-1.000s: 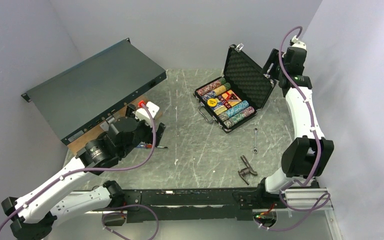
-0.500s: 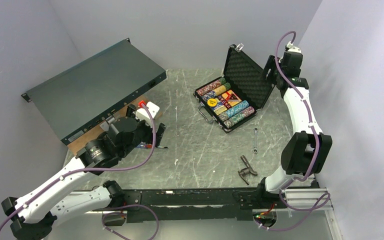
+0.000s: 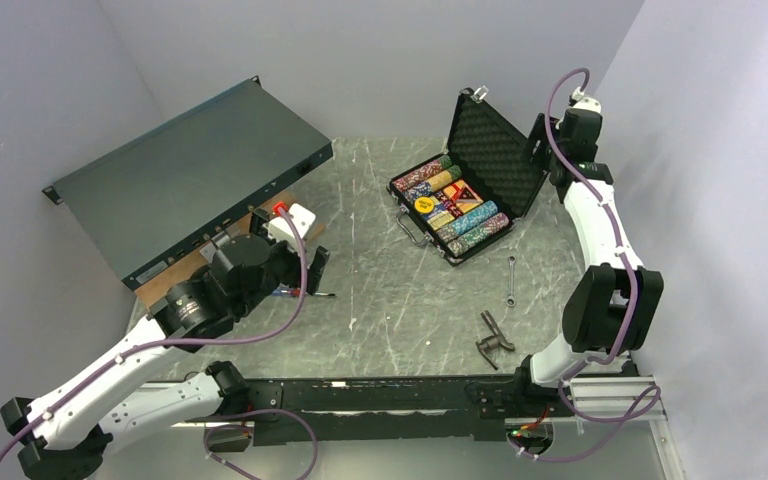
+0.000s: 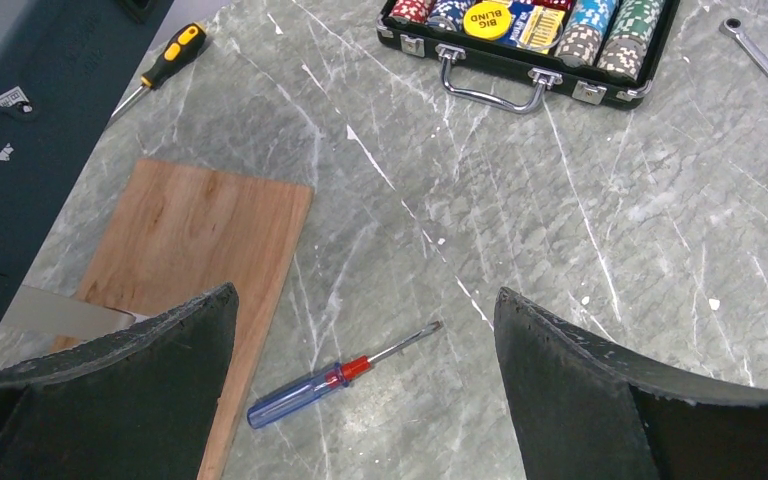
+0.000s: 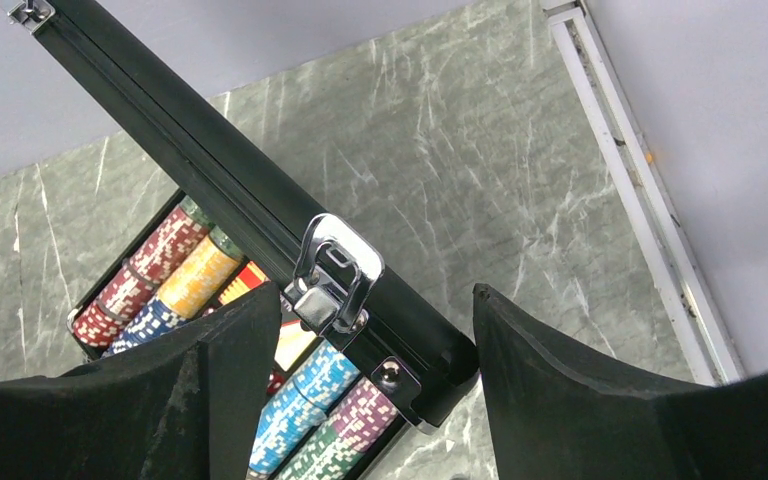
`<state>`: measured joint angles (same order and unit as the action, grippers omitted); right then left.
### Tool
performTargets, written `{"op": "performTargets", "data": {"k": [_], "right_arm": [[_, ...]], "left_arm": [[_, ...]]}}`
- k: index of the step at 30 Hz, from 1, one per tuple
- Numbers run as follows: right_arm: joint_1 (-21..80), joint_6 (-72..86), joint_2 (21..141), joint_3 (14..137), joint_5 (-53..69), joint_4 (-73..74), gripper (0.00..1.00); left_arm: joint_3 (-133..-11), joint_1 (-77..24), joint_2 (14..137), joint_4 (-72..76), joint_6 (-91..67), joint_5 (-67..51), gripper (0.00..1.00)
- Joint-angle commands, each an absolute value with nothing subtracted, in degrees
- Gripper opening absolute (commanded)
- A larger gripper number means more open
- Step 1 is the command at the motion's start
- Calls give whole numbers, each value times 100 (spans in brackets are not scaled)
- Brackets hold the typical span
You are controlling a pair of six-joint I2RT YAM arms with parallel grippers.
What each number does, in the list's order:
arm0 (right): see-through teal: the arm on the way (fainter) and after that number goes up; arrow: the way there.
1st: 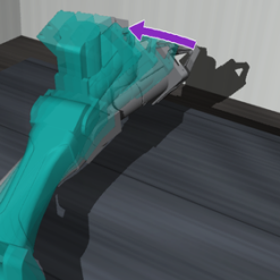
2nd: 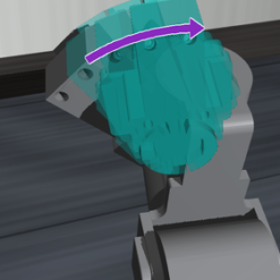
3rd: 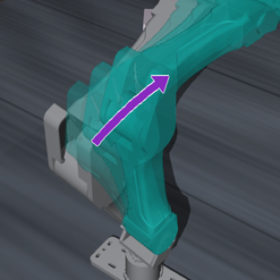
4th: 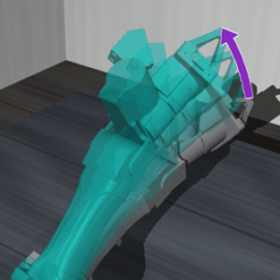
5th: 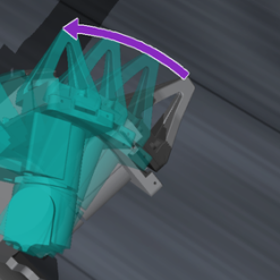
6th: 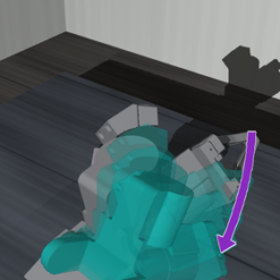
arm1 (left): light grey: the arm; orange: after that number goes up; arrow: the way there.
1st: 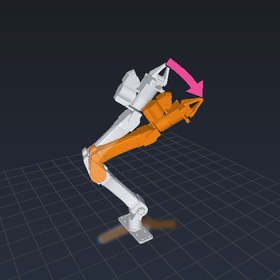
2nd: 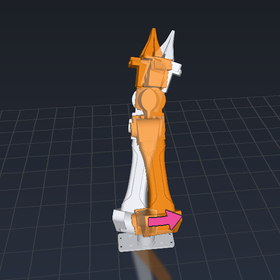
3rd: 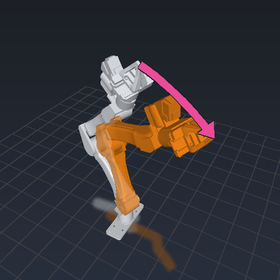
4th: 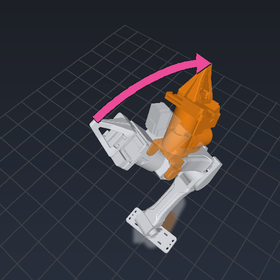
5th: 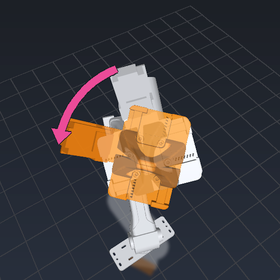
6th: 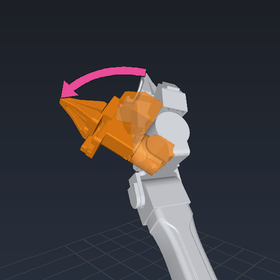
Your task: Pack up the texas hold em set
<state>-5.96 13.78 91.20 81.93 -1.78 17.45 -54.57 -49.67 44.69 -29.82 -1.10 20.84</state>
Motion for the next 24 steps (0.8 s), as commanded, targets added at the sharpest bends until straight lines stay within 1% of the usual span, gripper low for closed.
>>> {"op": "performTargets", "data": {"k": [1,6,11,15,24], "right_arm": [[-415,1487,9112,7990,-197,1738,70],[-40,1446,9058,7915,-727,1784,69],[684,1323,8926,7714,-1881,1745,69],[1077,1240,8726,7277,-2875,1415,69],[1482,1072,8685,6691,-3363,1340,69]], "left_arm": [[-5594,-4954,4342,-2873,-167,2093,99],[-5557,-4954,4124,-2828,-167,2136,100],[-5541,-4955,4009,-2815,-167,2077,99],[-5583,-4949,4025,-2873,-182,2068,99],[-5592,-4950,3991,-2867,-208,1948,99]]}}
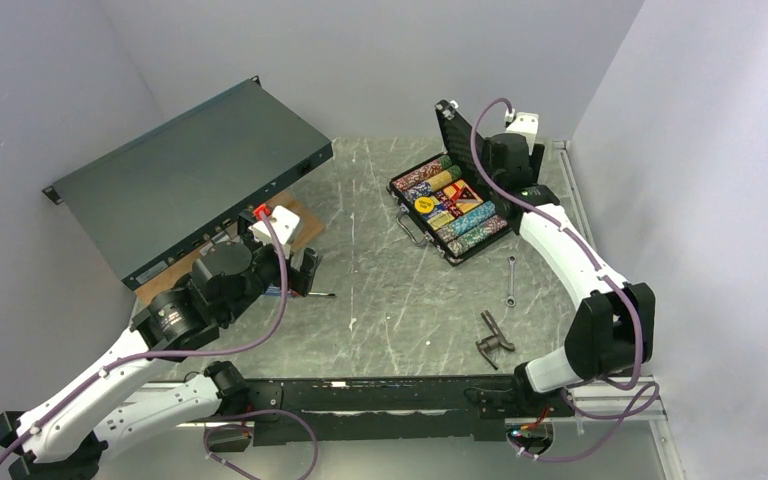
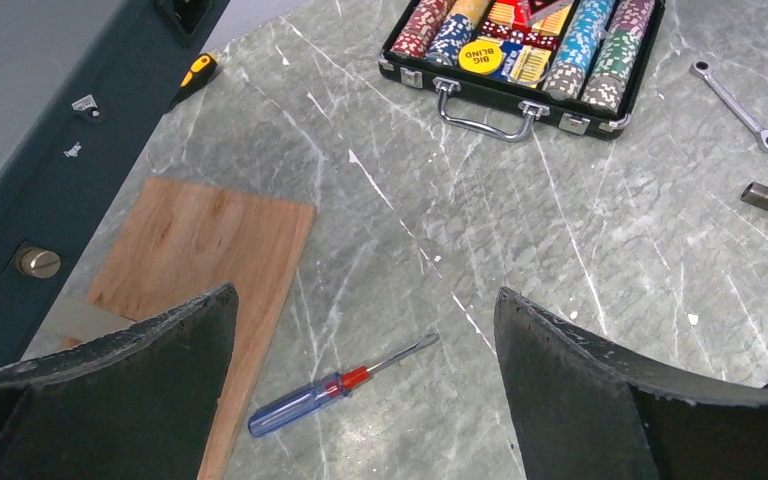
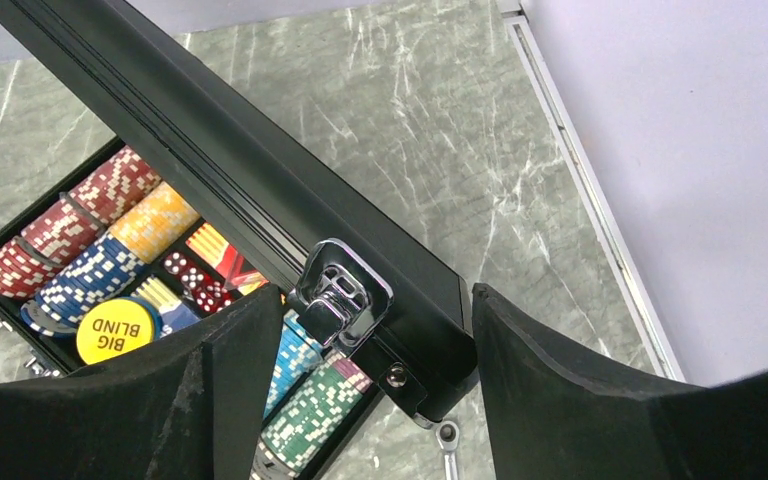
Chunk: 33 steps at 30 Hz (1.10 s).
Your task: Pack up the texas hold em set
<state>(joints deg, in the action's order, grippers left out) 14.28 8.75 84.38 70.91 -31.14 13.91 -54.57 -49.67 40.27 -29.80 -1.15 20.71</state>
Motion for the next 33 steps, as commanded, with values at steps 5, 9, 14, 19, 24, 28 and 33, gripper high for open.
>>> {"op": "performTargets", "data": {"k": [5,9,14,19,24,28,33], "right_arm": [[1782,1163,8582,6457,-3516,1421,69],[2226,1239,8496,6211,-4264,1490,69],[2425,1383,8373,5960,-4523,1520,69],[2596,1509,8319,5842,-4444,1799,72],[2938,1639,8150,5781,-4086,2400,96],[3031,1841,7704,5697,-3207,2681,100],[2916,1697,7320,5558,-1299,2470,100]], "left_arm": [[-5580,-4951,4007,-2874,-203,1913,99],[-5620,-4956,4120,-2921,-201,1914,99],[-5590,-4954,4207,-2909,-189,1873,99],[-5598,-4951,4295,-2925,-181,1918,99],[-5555,-4951,4368,-2879,-152,1886,99],[-5555,-4952,4490,-2899,-145,1907,99],[-5548,-4942,4632,-2877,-129,1944,99]]}}
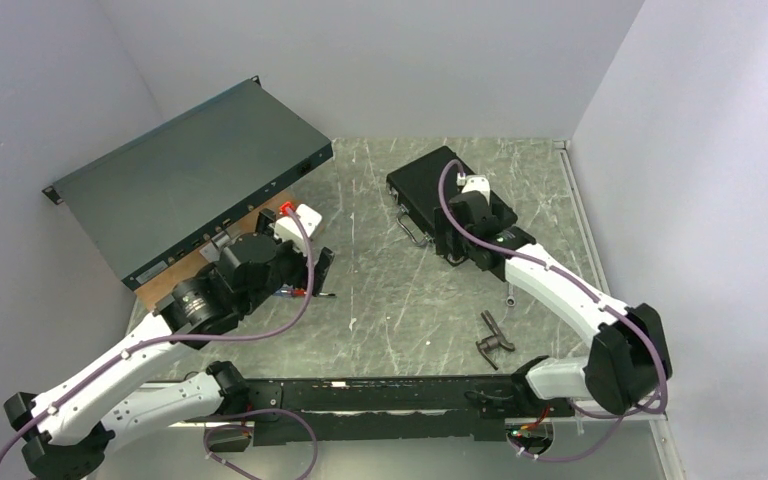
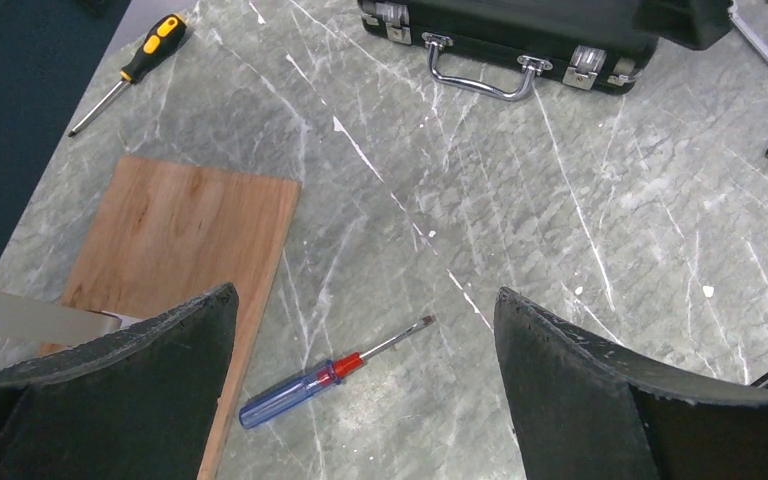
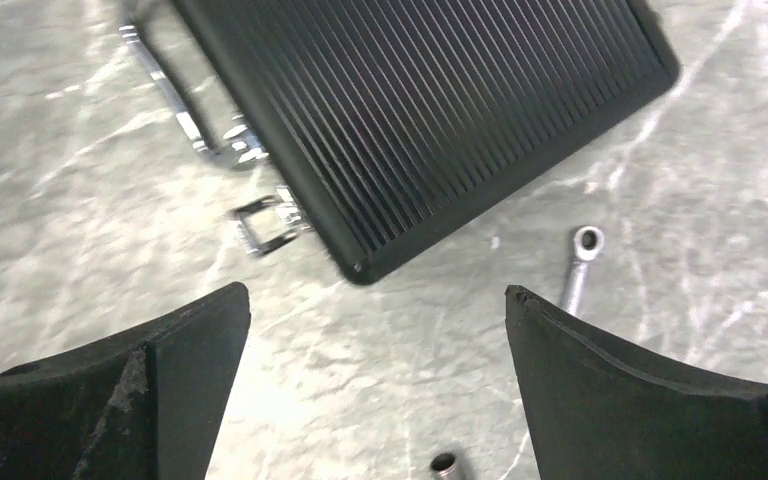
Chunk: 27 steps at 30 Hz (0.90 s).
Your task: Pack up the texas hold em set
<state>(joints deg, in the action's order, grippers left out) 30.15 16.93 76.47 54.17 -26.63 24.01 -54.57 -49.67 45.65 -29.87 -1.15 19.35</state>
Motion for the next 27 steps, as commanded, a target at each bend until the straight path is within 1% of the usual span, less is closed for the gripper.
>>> {"op": "performTargets", "data": {"k": [1,4,7,10,13,15,17,20,21,23,27], "right_arm": [[2909,1696,7384,5671,-1174,2581,100],[2813,1709,7382,5763,-885,2519,100],[2179,1851,7418,5647,-95,2064,98],[1460,2020,7760,5653,1059,1530,86],[1060,2184,8274,5778,1861,948,66],[898,2422,8518,5657,2434,270,59],[776,2694,8682,5428,2733,-536,50],[594,2956,9074,5229,2840,-1210,28],[561,3006,9120,5118,2802,-1347,23],[546,3099,9098,4762,2455,-1588,16],[546,3593,8867,3667,2232,-2541,6]], "left_arm": [[-5542,-4935,4658,-2870,-123,1948,99],[-5542,-4922,4777,-2871,-123,1955,99],[-5555,-4929,4912,-2893,-131,2001,99],[-5524,-4923,5037,-2857,-115,1963,100],[-5474,-4925,5205,-2784,-74,1697,99],[-5450,-4924,5444,-2740,-70,1390,100],[-5493,-4922,5738,-2769,-70,997,99],[-5566,-4936,6104,-2737,-70,218,99],[-5576,-4953,6216,-2686,-111,76,99],[-5663,-4994,6449,-2591,-325,-271,98],[-5966,-5125,7065,-2249,-933,-855,95]]}}
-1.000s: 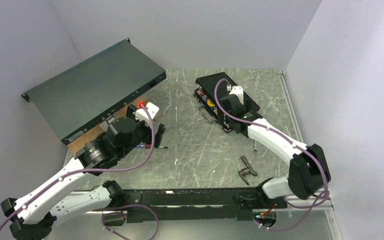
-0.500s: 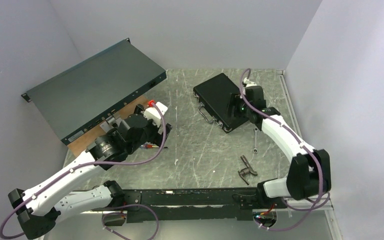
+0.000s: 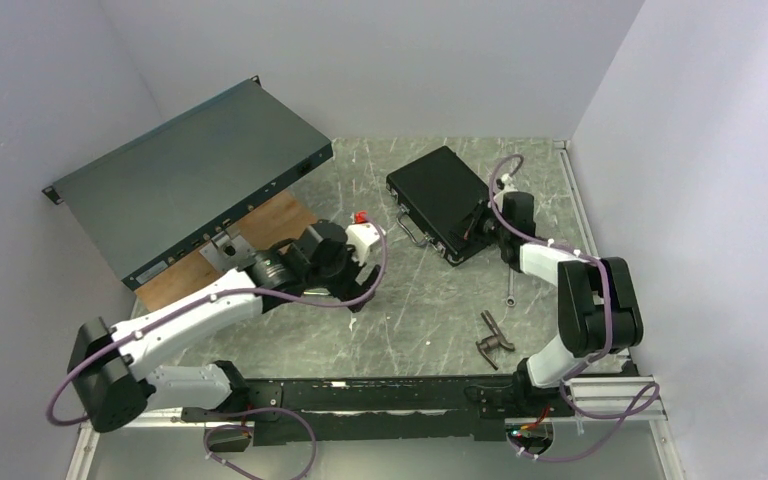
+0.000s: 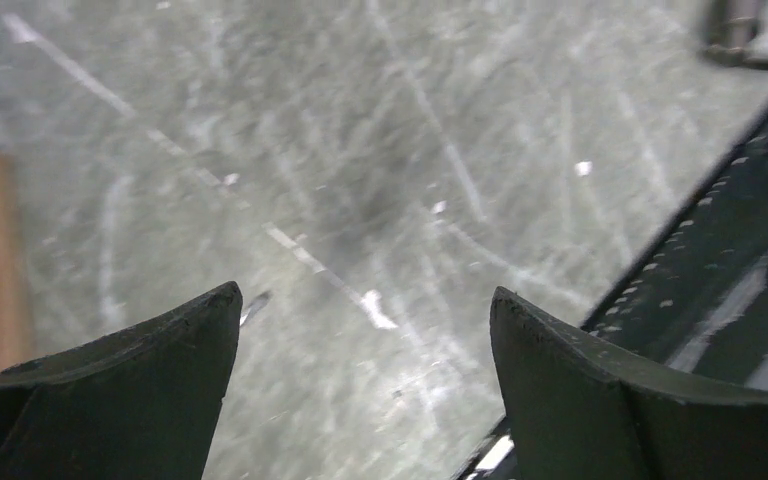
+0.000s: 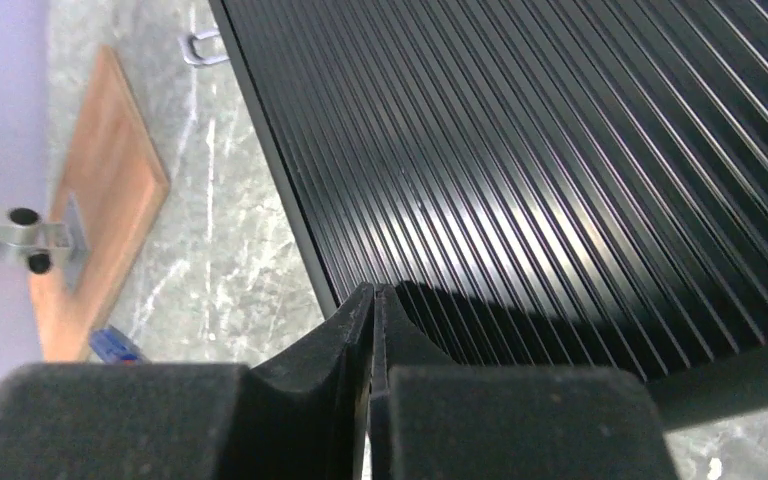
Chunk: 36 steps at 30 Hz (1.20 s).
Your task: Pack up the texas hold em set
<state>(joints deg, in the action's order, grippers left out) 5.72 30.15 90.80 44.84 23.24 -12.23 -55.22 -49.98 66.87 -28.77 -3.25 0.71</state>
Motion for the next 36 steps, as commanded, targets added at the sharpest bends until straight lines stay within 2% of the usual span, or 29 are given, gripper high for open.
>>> {"op": "performTargets", "data": {"k": [1,4,9,13,17,21,31,36], "right_arm": [[544,3704,8836,3415,2195,-2763,6],[516,3937,8794,2887,2055,-3210,6],[381,3949,8639,2735,1978,-3141,8],[302,3892,8519,2661,1807,-2966,8],[263,3869,8494,2586,1746,-3024,8],[238,3855,8397,2508,1673,-3049,8],[228,3908,8440,2478,1846,-3244,7],[226,3906,8481,2485,1867,-3269,6]], "left_arm": [[-6017,-5167,7253,-2044,-1103,-929,94],[-6470,-5267,8013,-1582,-1484,-1152,92],[-7966,-5300,9756,-1778,-1648,-1146,86],[-8926,-5194,10737,-1691,-1435,-853,75],[-9780,-4979,11608,-1759,-1286,-734,55],[-10378,-4942,12209,-1893,-1114,-455,48],[-10182,-4912,12537,-1444,-1279,-179,38],[-9266,-4943,12324,-921,-1713,-249,34]]}}
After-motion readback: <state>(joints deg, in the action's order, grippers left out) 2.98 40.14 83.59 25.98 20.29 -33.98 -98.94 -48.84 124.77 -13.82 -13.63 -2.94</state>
